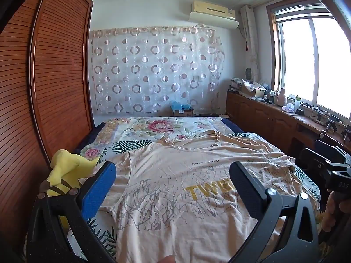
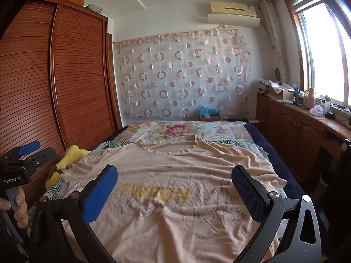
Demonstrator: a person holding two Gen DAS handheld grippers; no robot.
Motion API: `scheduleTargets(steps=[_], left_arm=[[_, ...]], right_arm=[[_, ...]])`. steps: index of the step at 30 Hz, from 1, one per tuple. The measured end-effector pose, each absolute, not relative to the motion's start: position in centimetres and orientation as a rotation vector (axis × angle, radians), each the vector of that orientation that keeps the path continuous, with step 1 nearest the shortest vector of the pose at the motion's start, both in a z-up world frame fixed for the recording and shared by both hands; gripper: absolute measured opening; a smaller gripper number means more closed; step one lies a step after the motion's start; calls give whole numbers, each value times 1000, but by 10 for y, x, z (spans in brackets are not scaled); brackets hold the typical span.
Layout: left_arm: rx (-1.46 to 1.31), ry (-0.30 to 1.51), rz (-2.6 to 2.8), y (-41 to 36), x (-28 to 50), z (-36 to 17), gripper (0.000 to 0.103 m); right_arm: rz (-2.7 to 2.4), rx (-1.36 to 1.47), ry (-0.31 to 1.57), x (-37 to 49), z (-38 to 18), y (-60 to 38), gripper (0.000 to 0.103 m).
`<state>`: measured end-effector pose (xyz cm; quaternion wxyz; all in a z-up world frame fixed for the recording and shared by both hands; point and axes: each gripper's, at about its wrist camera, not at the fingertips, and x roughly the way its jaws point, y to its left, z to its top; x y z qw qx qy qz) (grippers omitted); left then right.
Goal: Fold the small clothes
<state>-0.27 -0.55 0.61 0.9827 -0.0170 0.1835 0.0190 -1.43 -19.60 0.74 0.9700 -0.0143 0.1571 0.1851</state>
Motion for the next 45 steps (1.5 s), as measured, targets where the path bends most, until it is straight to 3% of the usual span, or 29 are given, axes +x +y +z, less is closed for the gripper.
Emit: scheduleTargets(steps=[45], left_arm=[[-17,351,46,-2,-8,17,103]], right_arm=[[365,-35,297,-22,7,-191,103]])
